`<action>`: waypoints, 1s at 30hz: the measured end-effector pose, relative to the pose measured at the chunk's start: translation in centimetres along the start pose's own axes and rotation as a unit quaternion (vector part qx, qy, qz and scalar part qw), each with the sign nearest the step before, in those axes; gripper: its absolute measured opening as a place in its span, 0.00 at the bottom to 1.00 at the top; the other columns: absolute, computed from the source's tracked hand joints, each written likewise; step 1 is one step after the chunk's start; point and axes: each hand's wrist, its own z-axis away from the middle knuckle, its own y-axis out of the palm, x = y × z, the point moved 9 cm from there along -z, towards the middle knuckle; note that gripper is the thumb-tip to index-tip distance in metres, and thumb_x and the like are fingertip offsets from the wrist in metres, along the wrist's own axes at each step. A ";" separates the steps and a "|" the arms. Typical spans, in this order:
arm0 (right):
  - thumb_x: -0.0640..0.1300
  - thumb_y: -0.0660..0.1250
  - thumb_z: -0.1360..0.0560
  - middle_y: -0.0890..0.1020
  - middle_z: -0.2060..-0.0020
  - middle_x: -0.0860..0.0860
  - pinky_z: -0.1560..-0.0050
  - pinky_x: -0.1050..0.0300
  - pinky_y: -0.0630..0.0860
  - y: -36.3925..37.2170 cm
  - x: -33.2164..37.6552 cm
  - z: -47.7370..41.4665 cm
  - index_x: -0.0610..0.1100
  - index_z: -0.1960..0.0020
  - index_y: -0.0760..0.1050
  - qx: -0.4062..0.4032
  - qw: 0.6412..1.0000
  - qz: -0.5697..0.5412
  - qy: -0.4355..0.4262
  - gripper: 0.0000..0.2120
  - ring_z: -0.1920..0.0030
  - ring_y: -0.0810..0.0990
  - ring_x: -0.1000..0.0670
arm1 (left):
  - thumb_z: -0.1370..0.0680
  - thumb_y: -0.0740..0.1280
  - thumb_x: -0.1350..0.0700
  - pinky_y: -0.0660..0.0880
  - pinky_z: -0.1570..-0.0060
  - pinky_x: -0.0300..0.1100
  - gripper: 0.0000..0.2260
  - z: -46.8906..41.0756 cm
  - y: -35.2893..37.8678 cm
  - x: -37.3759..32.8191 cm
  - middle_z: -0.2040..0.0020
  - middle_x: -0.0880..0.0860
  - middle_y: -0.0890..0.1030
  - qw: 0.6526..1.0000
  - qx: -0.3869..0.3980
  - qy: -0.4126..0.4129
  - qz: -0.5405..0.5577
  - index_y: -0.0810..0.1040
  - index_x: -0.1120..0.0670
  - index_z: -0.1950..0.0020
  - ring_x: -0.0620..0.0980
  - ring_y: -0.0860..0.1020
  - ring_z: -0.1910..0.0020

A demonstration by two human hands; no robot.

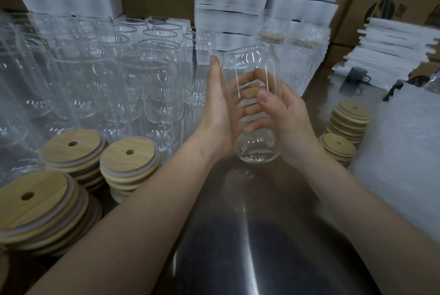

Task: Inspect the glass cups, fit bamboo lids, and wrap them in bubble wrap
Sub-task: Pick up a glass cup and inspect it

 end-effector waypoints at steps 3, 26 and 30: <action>0.51 0.70 0.32 0.83 0.57 0.50 0.69 0.54 0.80 -0.2 -0.4 -0.3 0.48 0.36 0.67 0.003 0.999 -0.041 0.008 0.27 0.63 0.81 0.50 | 0.26 0.45 0.24 0.80 0.49 0.54 0.39 -0.2 0.2 0.0 0.54 0.51 0.85 1.000 0.011 0.001 -0.026 0.84 0.51 0.47 0.53 0.84 0.50; 0.67 0.64 0.32 0.78 0.46 0.53 0.52 0.52 0.79 -1.2 0.1 0.8 0.51 0.32 0.64 -0.132 0.974 0.177 -0.050 0.34 0.49 0.82 0.53 | 0.19 0.48 0.35 0.77 0.42 0.53 0.26 0.9 0.0 -0.8 0.57 0.49 0.86 0.987 -0.110 0.065 -0.100 0.76 0.53 0.52 0.54 0.85 0.51; 0.61 0.66 0.29 0.81 0.50 0.50 0.63 0.56 0.78 -0.6 0.1 0.4 0.50 0.37 0.69 -0.070 0.993 0.088 -0.024 0.24 0.59 0.82 0.52 | 0.20 0.49 0.33 0.76 0.56 0.48 0.28 0.2 -0.4 -0.4 0.52 0.56 0.85 0.993 -0.074 0.046 -0.078 0.78 0.52 0.54 0.52 0.83 0.59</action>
